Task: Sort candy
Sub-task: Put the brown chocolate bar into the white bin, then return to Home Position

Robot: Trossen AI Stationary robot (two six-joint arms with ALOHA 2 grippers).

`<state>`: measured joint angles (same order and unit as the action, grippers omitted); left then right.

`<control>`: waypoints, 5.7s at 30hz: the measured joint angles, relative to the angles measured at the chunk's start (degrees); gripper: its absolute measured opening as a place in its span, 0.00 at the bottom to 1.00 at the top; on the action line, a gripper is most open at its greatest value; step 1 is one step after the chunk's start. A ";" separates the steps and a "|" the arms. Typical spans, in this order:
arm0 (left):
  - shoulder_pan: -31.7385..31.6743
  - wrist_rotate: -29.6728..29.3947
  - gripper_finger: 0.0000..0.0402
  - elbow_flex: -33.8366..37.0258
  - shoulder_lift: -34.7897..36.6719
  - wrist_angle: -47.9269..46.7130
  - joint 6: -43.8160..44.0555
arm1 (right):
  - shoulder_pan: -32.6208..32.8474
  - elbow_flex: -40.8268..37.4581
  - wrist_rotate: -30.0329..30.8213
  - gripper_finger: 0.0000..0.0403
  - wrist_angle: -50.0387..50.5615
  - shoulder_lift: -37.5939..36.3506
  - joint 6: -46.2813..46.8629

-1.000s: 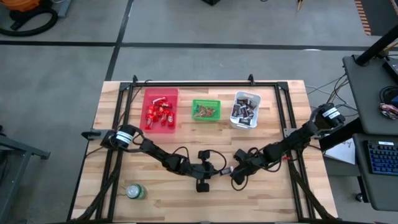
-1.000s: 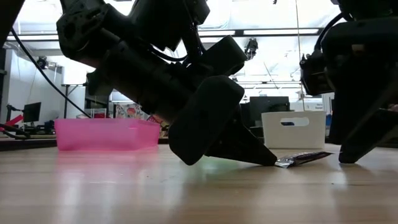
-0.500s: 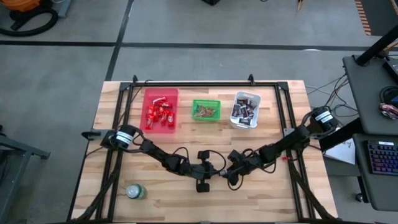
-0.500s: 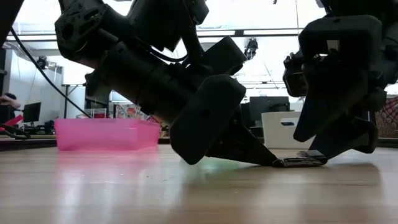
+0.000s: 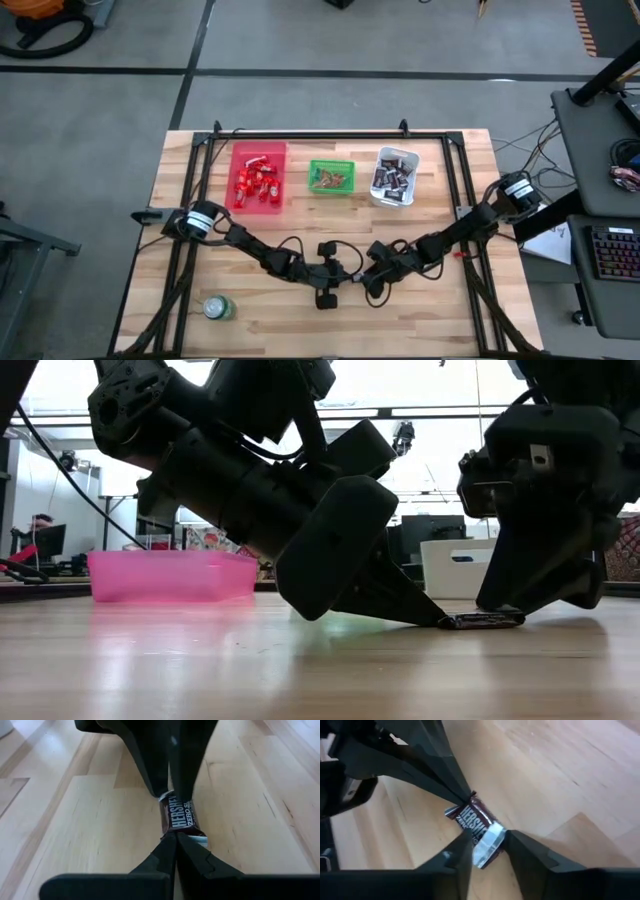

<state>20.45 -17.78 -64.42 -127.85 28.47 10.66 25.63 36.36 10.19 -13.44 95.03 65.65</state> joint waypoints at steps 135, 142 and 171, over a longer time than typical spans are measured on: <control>-4.42 -38.21 0.00 58.18 124.65 -42.54 2.11 | -25.83 -35.74 -17.12 0.17 11.68 -95.04 -77.12; -4.42 -38.21 0.00 58.05 124.74 -42.60 2.11 | -31.19 -35.74 -22.92 0.17 10.84 -95.04 -72.86; -4.44 -38.20 0.00 58.05 124.76 -42.62 2.09 | -37.42 -35.78 -23.70 0.17 10.44 -94.51 -57.29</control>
<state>16.01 -55.98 -6.37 -3.09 -14.15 12.75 -11.79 0.58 -13.51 -3.01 0.51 8.36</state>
